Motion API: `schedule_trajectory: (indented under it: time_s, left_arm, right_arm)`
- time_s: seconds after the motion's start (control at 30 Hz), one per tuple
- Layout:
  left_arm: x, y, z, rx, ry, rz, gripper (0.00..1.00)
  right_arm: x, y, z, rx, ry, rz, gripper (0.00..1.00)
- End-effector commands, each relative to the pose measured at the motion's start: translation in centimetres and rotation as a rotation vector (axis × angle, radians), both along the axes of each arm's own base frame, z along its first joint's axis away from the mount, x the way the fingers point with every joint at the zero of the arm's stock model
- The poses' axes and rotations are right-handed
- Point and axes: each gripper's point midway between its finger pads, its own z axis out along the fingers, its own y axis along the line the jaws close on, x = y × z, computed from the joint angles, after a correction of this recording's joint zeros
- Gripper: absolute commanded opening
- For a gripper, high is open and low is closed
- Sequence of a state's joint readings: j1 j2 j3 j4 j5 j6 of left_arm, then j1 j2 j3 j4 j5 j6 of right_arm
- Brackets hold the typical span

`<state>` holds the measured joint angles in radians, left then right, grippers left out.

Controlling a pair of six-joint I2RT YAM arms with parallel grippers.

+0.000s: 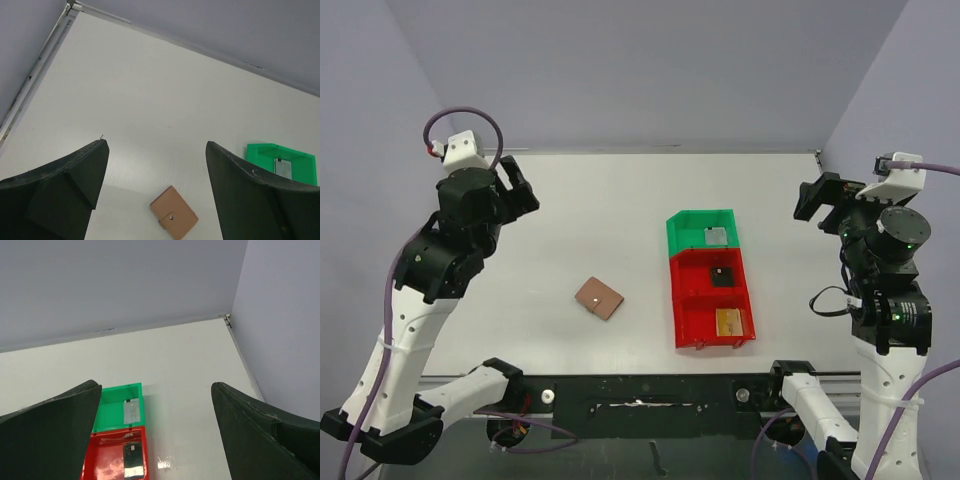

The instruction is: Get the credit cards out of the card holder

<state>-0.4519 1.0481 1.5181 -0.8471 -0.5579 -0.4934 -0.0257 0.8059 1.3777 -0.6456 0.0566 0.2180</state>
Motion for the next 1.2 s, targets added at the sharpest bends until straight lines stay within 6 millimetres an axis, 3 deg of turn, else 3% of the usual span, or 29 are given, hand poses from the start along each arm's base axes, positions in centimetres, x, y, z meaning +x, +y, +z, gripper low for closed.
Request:
schedule_trajectory:
  time_s: [0.0,0.2,0.43,0.57,0.7,0.87,1.17]
  left_arm:
    - [0.4,-0.6,0.2,-0.060,-0.037,-0.047,0.79]
    - [0.9,-2.0,-3.7,-0.126,0.032,-0.146,0.81]
    - [0.1,-4.0,-11.2,-0.147,0.216,-0.233,0.80]
    - [-1.1,-6.2,-15.4,-0.150,0.330,-0.303,0.79]
    - [-2.2,-8.8,-17.9,-0.180,0.389,-0.391,0.79]
    - [-3.2,-11.5,-19.2,-0.239,0.422,-0.491,0.79]
    - [-3.8,-13.8,-18.6,-0.351,0.368,-0.572,0.79]
  right_arm:
    - [0.2,-0.1,-1.4,0.063,0.012,-0.022,0.98]
    - [0.6,0.6,-6.5,0.127,0.111,0.002,0.98]
    - [0.2,-0.6,-15.1,0.244,0.326,-0.128,0.98]
    - [0.2,-1.0,-18.8,0.290,0.443,-0.183,0.98]
    - [0.7,-1.6,-21.4,0.339,0.524,-0.231,0.98]
    - [2.3,-1.8,-23.5,0.420,0.597,-0.224,0.98]
    - [7.9,-1.4,-24.4,0.516,0.634,-0.121,0.98]
